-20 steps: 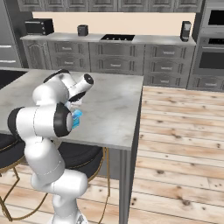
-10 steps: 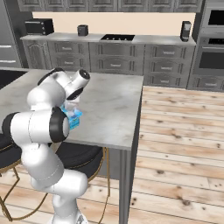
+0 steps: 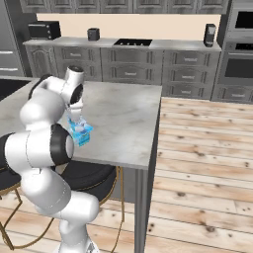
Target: Stack the yogurt containers by placing the smaller containers on top of the larger containers.
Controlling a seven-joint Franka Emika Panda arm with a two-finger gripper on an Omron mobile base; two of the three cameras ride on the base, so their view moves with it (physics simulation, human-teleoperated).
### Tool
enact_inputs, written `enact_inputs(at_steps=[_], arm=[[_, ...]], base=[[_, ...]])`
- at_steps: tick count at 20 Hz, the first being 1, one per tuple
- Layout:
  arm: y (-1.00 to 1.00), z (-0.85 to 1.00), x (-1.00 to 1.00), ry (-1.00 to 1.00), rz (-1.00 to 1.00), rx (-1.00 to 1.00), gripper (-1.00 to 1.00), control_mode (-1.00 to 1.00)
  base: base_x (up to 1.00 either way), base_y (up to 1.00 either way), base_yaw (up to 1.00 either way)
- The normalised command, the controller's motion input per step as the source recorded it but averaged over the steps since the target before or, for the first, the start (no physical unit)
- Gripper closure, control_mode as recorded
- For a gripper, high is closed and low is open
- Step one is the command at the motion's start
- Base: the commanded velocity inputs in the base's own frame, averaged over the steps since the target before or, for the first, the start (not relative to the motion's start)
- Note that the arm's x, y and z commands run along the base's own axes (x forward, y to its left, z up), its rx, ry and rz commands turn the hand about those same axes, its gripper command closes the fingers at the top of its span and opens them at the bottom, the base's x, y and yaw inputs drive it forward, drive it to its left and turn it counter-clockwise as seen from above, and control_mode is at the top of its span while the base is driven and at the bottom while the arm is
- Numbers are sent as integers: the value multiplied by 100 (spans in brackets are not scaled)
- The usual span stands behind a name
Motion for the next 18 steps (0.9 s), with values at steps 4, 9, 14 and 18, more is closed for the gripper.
enact_inputs(at_steps=[4,9,14,18], arm=[[0,19,-26,23,22,-36,-100,-100],[0,24,-28,32,21,-21,-100,-100],[-3,25,-41,14,24,-5,-100,-100],[-6,18,-51,0,21,0,-100,-100]], base=[[0,0,0],[0,0,0],[0,0,0],[0,0,0]])
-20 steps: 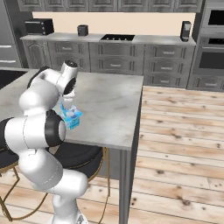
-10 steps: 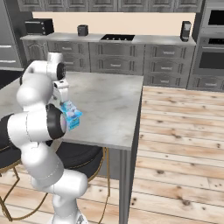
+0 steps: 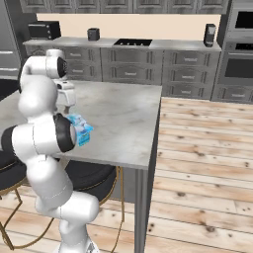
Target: Stack the yogurt containers by placing the smaller containers on top of the larger containers.
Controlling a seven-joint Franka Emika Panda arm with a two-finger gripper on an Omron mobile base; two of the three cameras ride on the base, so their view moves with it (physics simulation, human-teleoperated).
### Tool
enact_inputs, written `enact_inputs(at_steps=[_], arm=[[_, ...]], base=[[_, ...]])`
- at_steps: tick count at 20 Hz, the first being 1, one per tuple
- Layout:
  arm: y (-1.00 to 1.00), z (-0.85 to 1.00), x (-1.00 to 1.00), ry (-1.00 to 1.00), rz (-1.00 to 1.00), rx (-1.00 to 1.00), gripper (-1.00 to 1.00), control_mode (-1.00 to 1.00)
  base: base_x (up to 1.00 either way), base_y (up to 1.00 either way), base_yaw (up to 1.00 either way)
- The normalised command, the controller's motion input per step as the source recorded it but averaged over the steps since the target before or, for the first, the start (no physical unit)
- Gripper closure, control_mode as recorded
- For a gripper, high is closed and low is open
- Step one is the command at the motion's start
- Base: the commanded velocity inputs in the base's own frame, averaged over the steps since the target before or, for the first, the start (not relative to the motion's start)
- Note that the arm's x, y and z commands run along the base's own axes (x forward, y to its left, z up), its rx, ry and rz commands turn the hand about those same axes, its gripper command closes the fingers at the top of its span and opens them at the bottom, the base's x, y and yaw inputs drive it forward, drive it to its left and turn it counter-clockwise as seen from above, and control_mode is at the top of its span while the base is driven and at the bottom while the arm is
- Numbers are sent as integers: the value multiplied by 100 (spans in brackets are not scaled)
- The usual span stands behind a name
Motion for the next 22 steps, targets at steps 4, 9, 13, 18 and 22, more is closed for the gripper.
enact_inputs(at_steps=[4,9,13,18,22], arm=[[-4,17,-54,0,19,0,-100,-100],[-2,18,-56,0,9,0,-100,-100],[0,20,-52,0,0,3,-100,-100],[-2,23,-45,0,0,17,-100,-100],[-4,22,-47,-2,0,19,-100,-100]], base=[[0,0,0],[0,0,0],[0,0,0],[0,0,0],[0,0,0]])
